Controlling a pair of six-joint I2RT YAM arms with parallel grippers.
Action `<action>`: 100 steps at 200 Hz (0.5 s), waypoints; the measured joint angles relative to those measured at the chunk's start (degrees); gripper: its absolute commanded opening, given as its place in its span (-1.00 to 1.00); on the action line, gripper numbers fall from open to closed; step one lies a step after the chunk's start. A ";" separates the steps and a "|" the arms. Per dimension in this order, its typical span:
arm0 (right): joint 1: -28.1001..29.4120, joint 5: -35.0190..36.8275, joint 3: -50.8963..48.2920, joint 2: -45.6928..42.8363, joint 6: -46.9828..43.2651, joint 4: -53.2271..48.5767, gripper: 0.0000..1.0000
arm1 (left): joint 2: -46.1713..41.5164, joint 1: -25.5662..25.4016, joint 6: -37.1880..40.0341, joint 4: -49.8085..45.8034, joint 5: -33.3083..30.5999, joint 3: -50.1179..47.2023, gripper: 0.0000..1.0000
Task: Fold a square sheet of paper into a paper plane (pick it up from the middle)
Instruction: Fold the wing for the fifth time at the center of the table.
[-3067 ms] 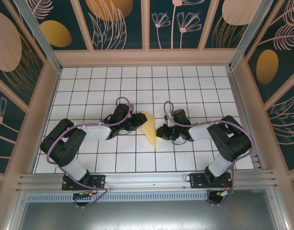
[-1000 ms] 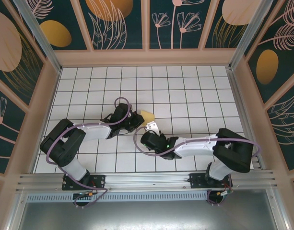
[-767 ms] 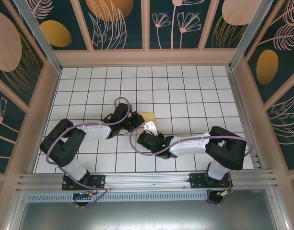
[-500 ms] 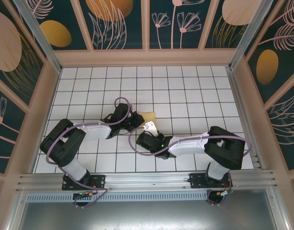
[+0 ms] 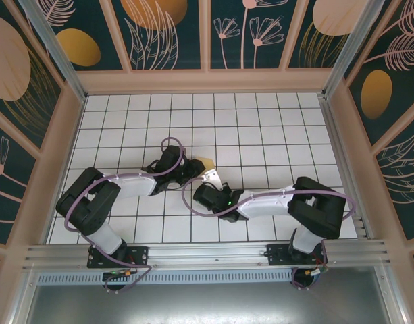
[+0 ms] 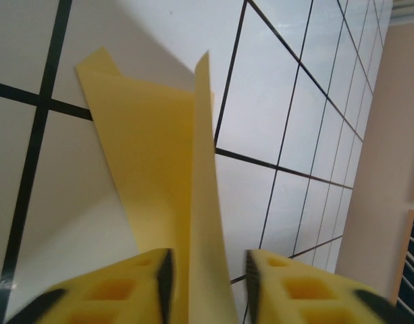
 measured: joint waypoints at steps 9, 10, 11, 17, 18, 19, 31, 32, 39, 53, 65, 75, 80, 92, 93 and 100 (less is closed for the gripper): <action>-0.31 -0.90 -0.52 -0.52 -0.13 0.72 -0.98 | -0.11 0.02 0.15 -0.57 -0.20 0.15 0.06; -0.35 -0.98 -0.59 -0.59 -0.17 0.83 -0.98 | -0.13 0.02 -0.11 -0.66 -0.24 0.20 0.06; -0.39 -1.14 -0.70 -0.70 -0.26 0.98 -0.98 | -0.13 0.02 -0.15 -0.68 -0.28 0.20 0.07; -0.59 -1.77 -1.29 -1.29 -0.44 1.57 -0.98 | -0.17 0.02 -0.02 -1.07 -0.48 0.37 0.09; -0.61 -1.86 -1.38 -1.36 -0.50 1.66 -0.98 | -0.17 0.02 0.00 -1.09 -0.55 0.37 0.10; -0.66 -2.03 -1.53 -1.51 -0.55 1.77 -0.98 | -0.17 0.02 0.04 -1.16 -0.59 0.42 0.11; -1.07 -3.28 -2.84 -2.95 -1.33 2.93 -0.98 | -0.17 0.02 0.04 -1.79 -1.01 0.85 0.17; -1.14 -3.43 -2.97 -3.10 -1.40 2.99 -0.98 | -0.17 0.02 0.07 -1.90 -1.03 0.87 0.17; -1.31 -4.13 -3.63 -3.85 -1.70 3.52 -0.98 | -0.17 0.04 0.11 -2.45 -1.20 1.27 0.17; -1.57 -5.18 -4.61 -4.79 -2.54 4.87 -0.98 | -0.02 0.11 0.13 -4.11 -1.38 2.64 0.17; -1.64 -5.97 -5.51 -5.42 -3.19 6.19 -0.98 | 0.68 0.13 0.13 -5.29 -1.40 4.44 0.15; -1.73 -6.62 -6.23 -5.90 -3.74 6.91 -0.97 | 1.60 0.13 0.13 -6.21 -1.38 6.03 0.14; -1.77 -6.93 -6.58 -6.10 -4.02 7.30 -0.97 | 2.12 0.17 0.15 -6.56 -1.36 6.80 0.13; -1.92 -7.45 -6.95 -6.19 -4.55 7.82 -0.96 | 3.06 0.26 0.17 -7.13 -1.29 8.11 0.11; -1.95 -7.45 -6.95 -6.19 -4.61 7.87 -0.96 | 3.19 0.28 0.17 -7.21 -1.27 8.22 0.10; -2.01 -7.63 -6.99 -6.19 -4.83 8.00 -0.96 | 3.63 0.35 0.31 -7.41 -1.14 8.68 0.08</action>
